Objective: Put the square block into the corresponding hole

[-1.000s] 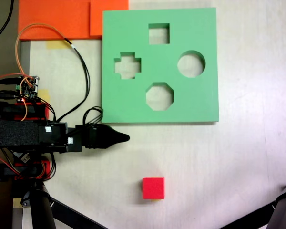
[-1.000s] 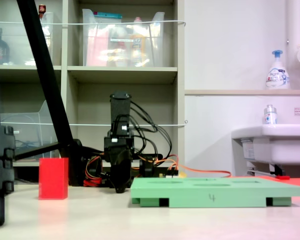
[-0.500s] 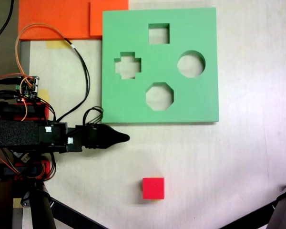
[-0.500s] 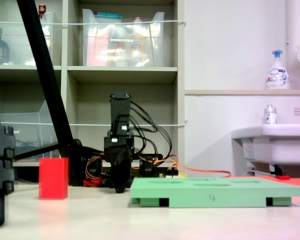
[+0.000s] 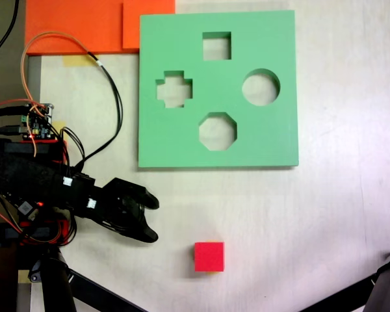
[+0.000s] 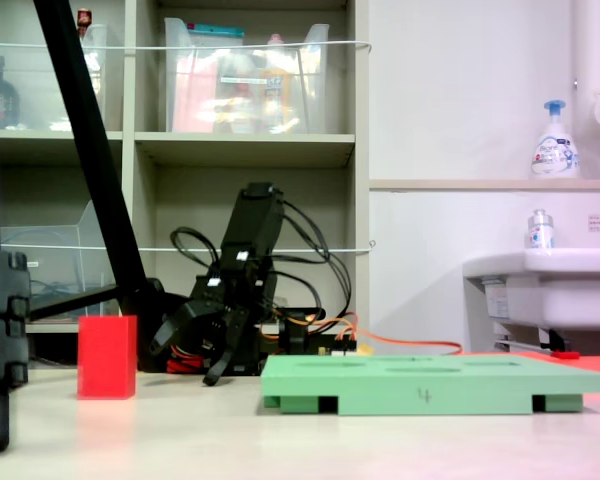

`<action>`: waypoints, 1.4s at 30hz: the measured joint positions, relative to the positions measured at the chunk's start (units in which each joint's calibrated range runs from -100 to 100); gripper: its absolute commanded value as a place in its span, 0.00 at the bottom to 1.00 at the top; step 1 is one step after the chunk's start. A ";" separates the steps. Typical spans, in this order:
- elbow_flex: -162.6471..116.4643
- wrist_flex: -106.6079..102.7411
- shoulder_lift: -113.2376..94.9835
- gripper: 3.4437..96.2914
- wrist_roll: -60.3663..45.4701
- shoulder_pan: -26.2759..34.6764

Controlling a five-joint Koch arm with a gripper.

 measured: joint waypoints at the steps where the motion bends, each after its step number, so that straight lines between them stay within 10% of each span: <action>1: 6.86 -8.42 0.00 0.46 1.61 -0.05; 16: 88.39 -88.01 38.71 0.55 13.28 1.71; 24: 102.11 -91.04 63.75 0.99 11.43 -0.73; 42: 112.89 -89.77 95.08 0.99 6.45 -3.61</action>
